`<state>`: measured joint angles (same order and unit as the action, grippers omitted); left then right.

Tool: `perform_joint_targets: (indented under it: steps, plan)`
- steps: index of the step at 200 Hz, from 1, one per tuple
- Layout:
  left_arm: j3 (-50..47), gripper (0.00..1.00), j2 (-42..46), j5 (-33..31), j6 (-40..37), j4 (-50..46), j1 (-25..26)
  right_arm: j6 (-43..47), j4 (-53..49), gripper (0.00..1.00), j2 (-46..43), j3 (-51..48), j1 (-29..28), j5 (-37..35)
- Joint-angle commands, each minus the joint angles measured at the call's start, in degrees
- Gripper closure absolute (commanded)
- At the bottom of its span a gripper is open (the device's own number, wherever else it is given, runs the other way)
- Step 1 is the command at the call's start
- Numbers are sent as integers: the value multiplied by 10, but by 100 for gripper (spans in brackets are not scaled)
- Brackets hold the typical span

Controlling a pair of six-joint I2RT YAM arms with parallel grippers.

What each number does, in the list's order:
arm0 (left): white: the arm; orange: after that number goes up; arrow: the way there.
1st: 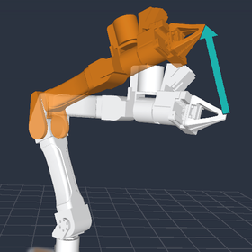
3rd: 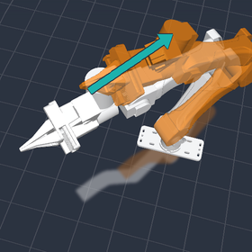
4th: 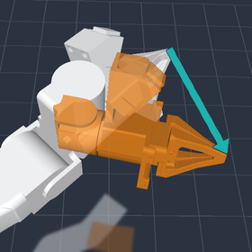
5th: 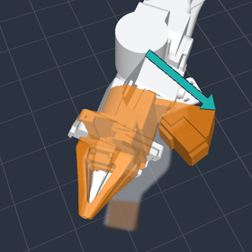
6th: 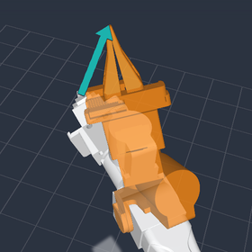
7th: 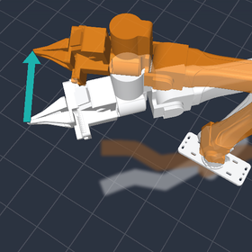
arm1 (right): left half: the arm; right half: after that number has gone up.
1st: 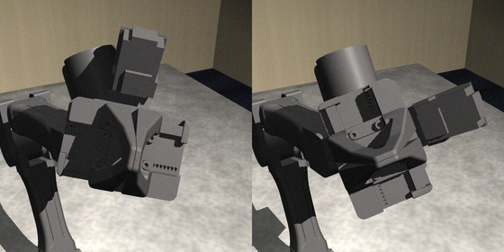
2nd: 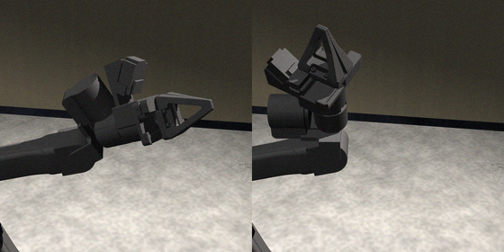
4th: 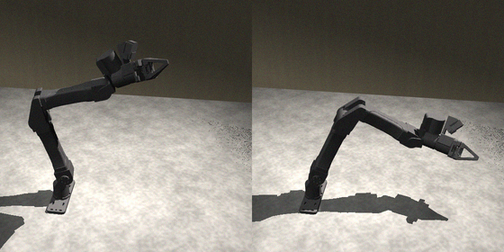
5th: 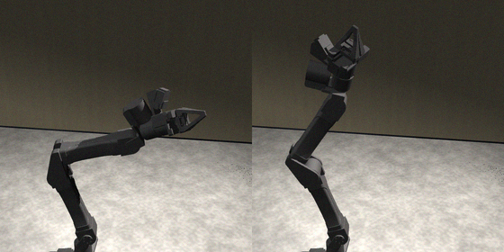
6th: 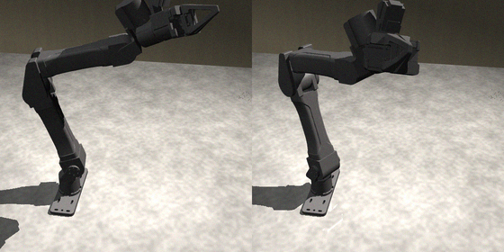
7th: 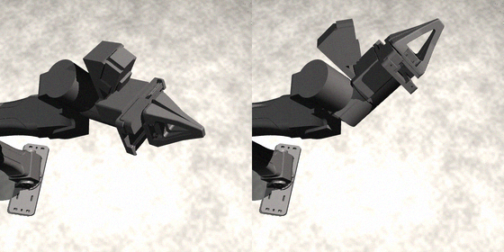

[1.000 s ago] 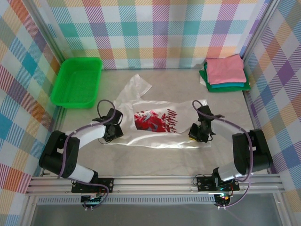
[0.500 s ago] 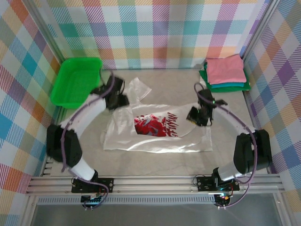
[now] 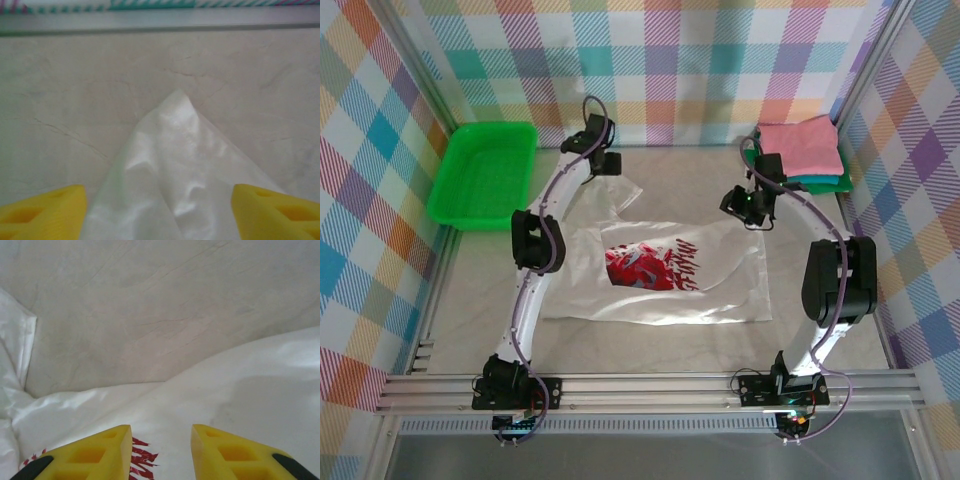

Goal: Fold and stack the t-shirts

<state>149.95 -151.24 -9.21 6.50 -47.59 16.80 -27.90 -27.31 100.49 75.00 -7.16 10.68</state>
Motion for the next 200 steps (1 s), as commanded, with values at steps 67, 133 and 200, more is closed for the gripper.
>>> perform_joint_targets:
  steps: [67, 133, 200]
  plan:
    - [52, 19, -98, 147, 27, 145, -43, 9, 73, 60, -45, -59, -1, 129]
    - [58, 47, -128, 242, 24, 193, -40, -23, 96, 60, -51, -76, 26, 174]
    - [76, 68, -137, 255, 19, 175, -38, -37, 94, 60, -49, -63, 58, 188]
